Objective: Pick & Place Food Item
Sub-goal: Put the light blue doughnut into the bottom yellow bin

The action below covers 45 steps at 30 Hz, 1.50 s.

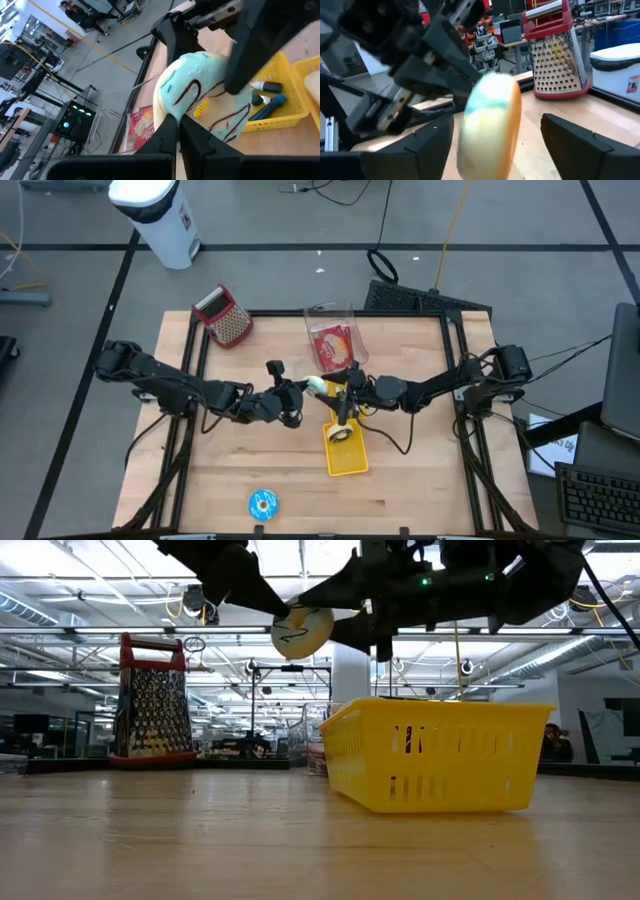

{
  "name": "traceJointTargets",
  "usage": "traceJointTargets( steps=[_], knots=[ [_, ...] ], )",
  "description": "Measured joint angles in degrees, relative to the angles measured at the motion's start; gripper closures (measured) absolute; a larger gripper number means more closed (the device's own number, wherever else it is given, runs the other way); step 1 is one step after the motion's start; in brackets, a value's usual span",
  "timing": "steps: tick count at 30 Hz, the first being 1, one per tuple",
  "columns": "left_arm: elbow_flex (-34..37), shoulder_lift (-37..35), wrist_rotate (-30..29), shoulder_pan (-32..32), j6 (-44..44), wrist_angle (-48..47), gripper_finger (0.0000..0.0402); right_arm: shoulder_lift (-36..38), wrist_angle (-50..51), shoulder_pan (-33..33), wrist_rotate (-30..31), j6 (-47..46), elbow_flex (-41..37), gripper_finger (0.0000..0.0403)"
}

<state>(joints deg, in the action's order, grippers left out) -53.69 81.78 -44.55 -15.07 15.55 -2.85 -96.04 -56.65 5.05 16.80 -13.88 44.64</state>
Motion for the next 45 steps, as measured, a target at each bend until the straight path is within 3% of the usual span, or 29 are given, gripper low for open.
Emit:
traceJointTargets(
  steps=[6, 14, 21, 26, 30, 37, 42, 45],
  knots=[
    [0.0, 0.0, -0.48, 0.0, -0.29, -0.33, 0.0381, 1.46, 0.25, -0.15, -0.11, 0.19, 0.0, 0.0173],
    [0.0, 0.0, -0.5, -0.19, -1.92, -0.35, 0.0392, 2.18, 3.27, -0.12, -0.34, 0.21, 0.0, 0.0266],
    [0.0, -0.09, -0.74, -0.97, -7.01, -0.22, 0.0339, 2.2, 5.0, -0.1, -0.93, 0.31, 0.0, 0.0333],
    [-0.04, -5.67, -2.0, -4.78, -8.23, -2.98, 0.026, 2.54, 7.69, -0.12, -4.1, 1.09, -0.02, 0.0369],
    [-0.04, -12.29, -1.44, -8.08, -13.02, -9.21, 0.0189, 6.8, 13.78, -0.13, -9.51, 1.66, -0.04, 0.0383],
    [-0.07, -16.68, -0.57, -10.58, -31.24, -24.45, 0.0124, 16.26, 31.68, -0.06, -30.45, -2.21, -0.02, 0.0381],
    [-0.02, -14.84, -0.8, -9.95, -37.39, -28.93, 0.0115, 16.96, 42.31, 2.08, -33.14, -4.09, -0.03, 0.0385],
    [0.11, -12.91, -0.9, -9.22, -37.04, -29.22, 0.0118, 14.25, 41.87, 4.38, -33.42, -1.27, -0.02, 0.0384]
  ],
)
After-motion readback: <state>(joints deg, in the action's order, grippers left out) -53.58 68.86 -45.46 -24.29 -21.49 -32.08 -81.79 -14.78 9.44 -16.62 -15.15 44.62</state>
